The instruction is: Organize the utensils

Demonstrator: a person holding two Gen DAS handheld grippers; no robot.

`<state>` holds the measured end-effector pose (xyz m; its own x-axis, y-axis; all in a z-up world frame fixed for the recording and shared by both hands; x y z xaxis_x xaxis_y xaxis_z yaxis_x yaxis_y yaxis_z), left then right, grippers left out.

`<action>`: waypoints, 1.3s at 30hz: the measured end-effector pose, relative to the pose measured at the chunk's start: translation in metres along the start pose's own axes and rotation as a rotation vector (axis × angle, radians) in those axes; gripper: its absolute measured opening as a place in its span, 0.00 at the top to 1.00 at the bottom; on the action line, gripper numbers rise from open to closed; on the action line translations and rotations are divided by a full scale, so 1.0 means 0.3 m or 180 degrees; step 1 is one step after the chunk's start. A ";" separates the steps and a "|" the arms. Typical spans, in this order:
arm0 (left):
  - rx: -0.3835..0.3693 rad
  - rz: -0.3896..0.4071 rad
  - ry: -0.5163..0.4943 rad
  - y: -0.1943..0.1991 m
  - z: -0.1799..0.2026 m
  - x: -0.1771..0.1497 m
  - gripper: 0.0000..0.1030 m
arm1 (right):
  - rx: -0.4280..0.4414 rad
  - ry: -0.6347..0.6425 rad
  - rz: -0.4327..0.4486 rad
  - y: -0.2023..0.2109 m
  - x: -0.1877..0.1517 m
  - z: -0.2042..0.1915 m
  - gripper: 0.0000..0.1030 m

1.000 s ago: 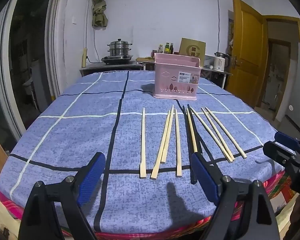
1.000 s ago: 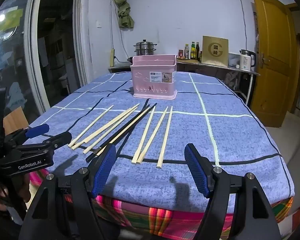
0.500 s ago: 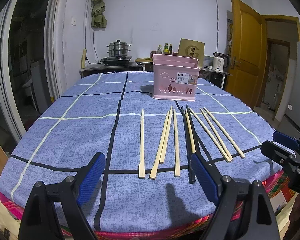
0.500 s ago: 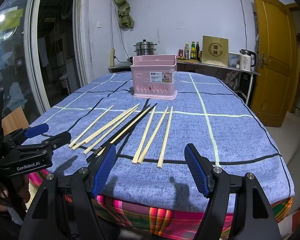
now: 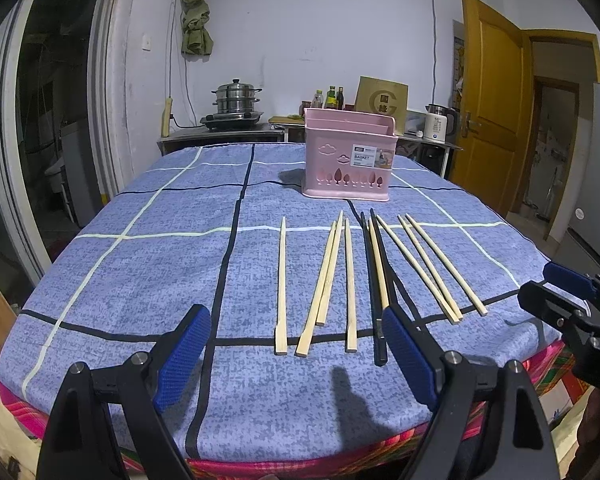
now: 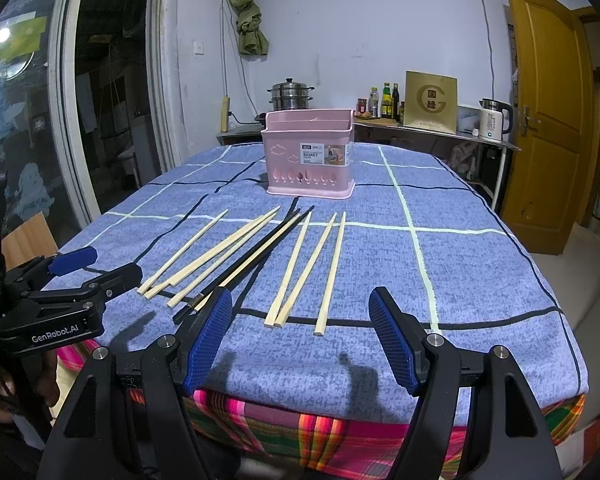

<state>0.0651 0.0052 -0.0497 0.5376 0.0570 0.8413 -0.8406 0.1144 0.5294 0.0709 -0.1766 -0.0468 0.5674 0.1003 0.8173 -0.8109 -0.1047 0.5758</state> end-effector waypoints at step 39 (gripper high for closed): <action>-0.0024 -0.0004 0.0000 0.010 0.024 0.005 0.15 | 0.0003 0.0001 0.0011 0.004 0.005 0.000 0.31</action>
<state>0.0629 -0.0016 -0.0460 0.5387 0.0568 0.8406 -0.8394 0.1219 0.5296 0.0708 -0.1767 -0.0449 0.5645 0.1004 0.8193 -0.8127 -0.1060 0.5729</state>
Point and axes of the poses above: each gripper's, at about its wrist camera, not at the fingertips, and y roughly against the way its jaws point, z to its right, x to its top, the point moved 9 cm from there along -y, roughly the way its jaws point, and after that the axes turned 7 degrees about -x, right-handed, at the moved point
